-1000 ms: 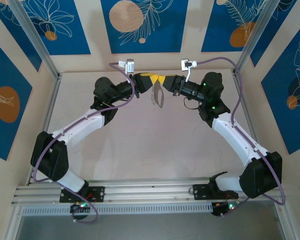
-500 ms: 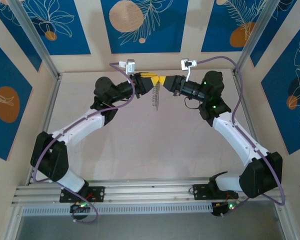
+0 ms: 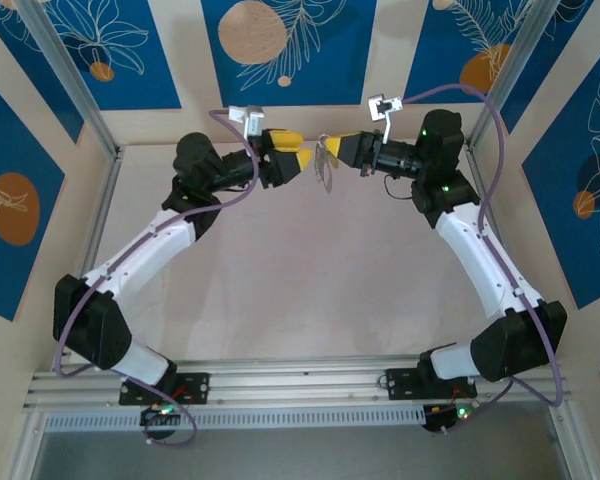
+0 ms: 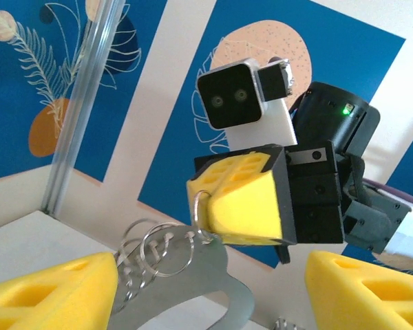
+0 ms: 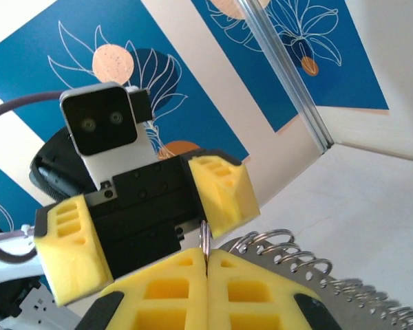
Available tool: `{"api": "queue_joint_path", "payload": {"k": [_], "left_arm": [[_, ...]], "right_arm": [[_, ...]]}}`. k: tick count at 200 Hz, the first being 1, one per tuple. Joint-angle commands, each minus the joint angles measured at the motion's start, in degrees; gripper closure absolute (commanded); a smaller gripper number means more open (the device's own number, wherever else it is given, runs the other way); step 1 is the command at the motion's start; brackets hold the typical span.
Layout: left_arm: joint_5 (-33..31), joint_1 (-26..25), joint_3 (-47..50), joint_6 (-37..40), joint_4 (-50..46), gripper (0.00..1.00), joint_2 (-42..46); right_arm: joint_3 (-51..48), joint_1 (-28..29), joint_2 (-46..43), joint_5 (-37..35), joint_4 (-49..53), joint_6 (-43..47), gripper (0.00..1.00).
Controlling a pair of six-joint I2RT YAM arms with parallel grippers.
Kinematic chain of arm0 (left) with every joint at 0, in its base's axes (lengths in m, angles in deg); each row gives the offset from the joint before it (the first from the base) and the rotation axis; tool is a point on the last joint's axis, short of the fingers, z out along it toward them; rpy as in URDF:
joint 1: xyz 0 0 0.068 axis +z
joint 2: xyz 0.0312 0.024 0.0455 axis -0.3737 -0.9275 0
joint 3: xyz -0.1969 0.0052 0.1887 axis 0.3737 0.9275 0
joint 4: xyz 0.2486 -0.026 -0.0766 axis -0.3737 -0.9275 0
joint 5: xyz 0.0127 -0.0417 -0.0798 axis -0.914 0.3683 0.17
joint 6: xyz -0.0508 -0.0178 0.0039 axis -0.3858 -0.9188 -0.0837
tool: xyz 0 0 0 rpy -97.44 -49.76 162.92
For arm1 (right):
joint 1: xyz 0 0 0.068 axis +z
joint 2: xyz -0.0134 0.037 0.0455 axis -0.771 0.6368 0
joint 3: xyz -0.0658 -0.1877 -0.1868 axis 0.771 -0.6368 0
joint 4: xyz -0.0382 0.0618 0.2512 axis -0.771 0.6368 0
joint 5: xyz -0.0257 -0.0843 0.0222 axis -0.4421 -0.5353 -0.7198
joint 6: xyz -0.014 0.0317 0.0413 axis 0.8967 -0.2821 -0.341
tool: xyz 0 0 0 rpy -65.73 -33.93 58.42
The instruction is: Put the keys on the keyring
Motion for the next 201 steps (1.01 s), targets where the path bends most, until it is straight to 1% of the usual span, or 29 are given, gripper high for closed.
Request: {"api": "queue_joint_path", "payload": {"k": [1,37,58,79,116,144,201], "left_arm": [[5.3,1.6,-4.7,5.4,-7.1,0.27,0.5],[11.4,3.0,-10.8,12.4,-18.1,0.26,-1.2],[14.4,3.4,-13.7,15.5,-23.5,0.29,-2.5],[16.6,3.6,-15.4,17.0,-26.1,0.34,-3.6],[18.6,3.7,-16.3,16.6,-26.5,0.41,-5.0],[20.4,3.7,-16.1,13.3,-22.9,0.48,-5.9],[21.5,3.5,-15.7,10.3,-19.1,0.52,-6.6]], "right_arm": [[5.2,-0.2,1.8,5.3,10.4,8.8,1.0],[11.5,-0.1,4.9,8.7,21.7,17.7,1.0],[14.0,-0.1,6.2,10.8,26.4,21.4,1.0],[15.7,0.2,6.7,12.1,30.0,24.1,1.0],[16.5,0.6,6.7,12.8,32.5,26.0,1.0],[16.8,1.1,6.9,12.7,33.2,26.6,1.0],[17.0,1.8,7.0,12.0,33.6,27.1,1.0]]}}
